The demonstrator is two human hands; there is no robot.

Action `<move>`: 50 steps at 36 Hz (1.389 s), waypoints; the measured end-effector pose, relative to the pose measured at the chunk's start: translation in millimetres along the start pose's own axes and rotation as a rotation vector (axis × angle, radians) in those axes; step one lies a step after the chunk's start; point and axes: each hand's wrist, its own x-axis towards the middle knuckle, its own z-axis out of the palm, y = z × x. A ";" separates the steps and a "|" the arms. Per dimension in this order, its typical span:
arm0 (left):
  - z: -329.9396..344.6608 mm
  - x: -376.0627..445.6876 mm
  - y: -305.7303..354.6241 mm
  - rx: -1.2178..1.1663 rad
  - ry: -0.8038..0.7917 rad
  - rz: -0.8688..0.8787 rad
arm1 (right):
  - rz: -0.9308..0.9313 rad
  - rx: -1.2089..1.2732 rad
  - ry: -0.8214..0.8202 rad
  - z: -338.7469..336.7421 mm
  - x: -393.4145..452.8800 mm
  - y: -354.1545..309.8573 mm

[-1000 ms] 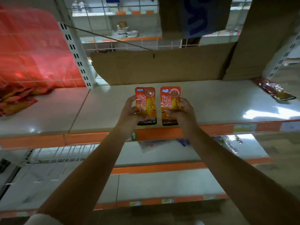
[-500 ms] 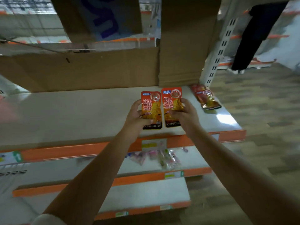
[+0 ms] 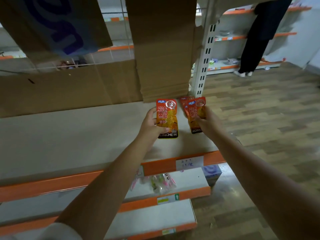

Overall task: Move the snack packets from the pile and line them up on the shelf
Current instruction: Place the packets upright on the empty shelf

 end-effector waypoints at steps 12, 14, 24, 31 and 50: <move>7.4 12.5 -16.0 0.027 0.049 -0.067 | -0.013 -0.426 -0.040 3.3 3.6 14.5; 7.7 12.6 -18.2 0.019 0.050 -0.073 | -0.023 -0.453 -0.021 4.5 2.2 14.7; 8.5 14.4 -23.7 0.046 0.060 -0.090 | 0.037 -0.507 0.055 8.1 -3.0 14.2; 11.5 12.8 -22.9 0.056 0.060 -0.092 | 0.061 -0.465 0.034 6.2 -3.3 13.8; 35.9 2.8 -15.2 0.020 0.032 -0.096 | -0.007 -0.529 0.062 -5.8 -3.8 18.4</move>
